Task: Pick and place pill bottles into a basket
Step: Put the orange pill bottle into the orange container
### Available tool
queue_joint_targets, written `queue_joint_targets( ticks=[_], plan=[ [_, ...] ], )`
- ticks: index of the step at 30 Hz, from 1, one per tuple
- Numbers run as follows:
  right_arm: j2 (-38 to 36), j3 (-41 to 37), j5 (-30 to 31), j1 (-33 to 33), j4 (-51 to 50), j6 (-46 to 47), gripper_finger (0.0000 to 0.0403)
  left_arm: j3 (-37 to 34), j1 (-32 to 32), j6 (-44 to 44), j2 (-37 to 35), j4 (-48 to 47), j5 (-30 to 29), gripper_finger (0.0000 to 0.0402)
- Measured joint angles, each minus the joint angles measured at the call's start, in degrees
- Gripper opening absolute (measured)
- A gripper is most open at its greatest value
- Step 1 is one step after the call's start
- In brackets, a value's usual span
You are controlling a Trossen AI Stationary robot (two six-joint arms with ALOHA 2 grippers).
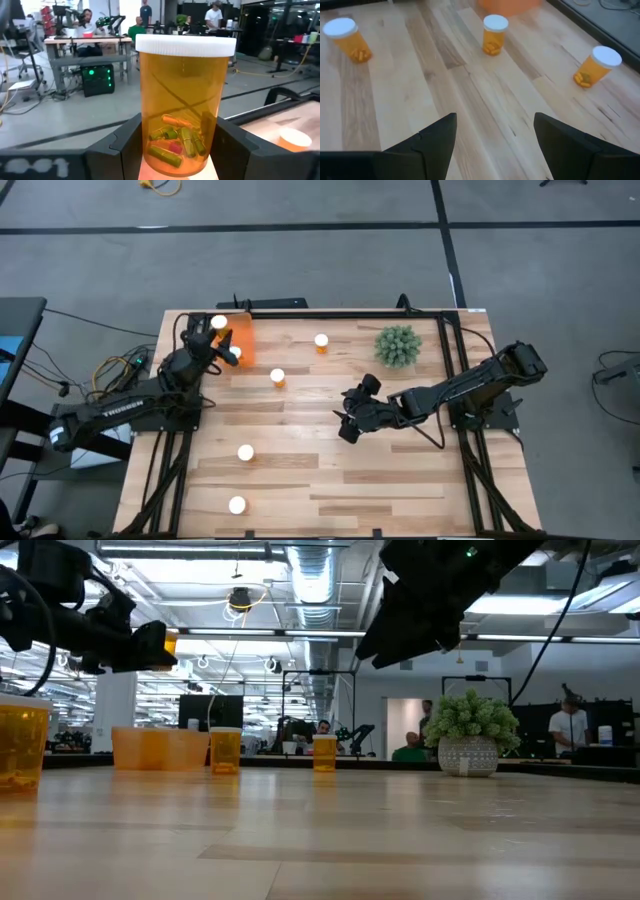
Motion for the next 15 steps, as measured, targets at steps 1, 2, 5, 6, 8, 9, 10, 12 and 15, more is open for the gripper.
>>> queue_joint_targets(
  ticks=[1,2,5,6,8,9,10,12,15],
  plan=[
    [0.0,0.0,0.1,0.0,0.3,0.0,0.026,-0.2,1.3,-0.4,0.2,0.0,0.1,0.0174],
    [0.0,0.0,0.2,0.0,0.7,0.0,0.026,-0.3,2.4,-1.0,0.5,0.0,0.1,0.0174],
    [0.0,0.0,0.2,0.0,1.6,-0.6,0.026,-1.6,5.8,-3.3,1.6,0.0,1.9,0.0174],
    [0.0,0.0,0.3,0.0,1.8,-0.9,0.026,-1.9,6.8,-4.2,2.1,0.1,3.3,0.0174],
    [0.0,0.0,0.3,0.0,2.2,-1.0,0.026,-2.0,8.3,-5.6,3.3,-0.2,5.5,0.0174],
    [0.0,0.0,0.3,-0.1,2.3,-1.0,0.026,-2.0,9.0,-5.8,4.0,-0.1,5.6,0.0174],
    [0.0,0.0,0.3,-0.1,2.4,-1.1,0.026,-2.0,9.4,-5.9,4.7,0.2,5.6,0.0174],
    [0.0,0.0,0.3,-0.1,2.4,-1.0,0.026,-2.0,10.0,-5.9,5.9,1.0,7.0,0.0174],
    [0.0,0.0,0.3,-0.1,2.6,-1.0,0.026,-2.1,10.9,-5.9,7.8,2.6,8.9,0.0174]
  ],
)
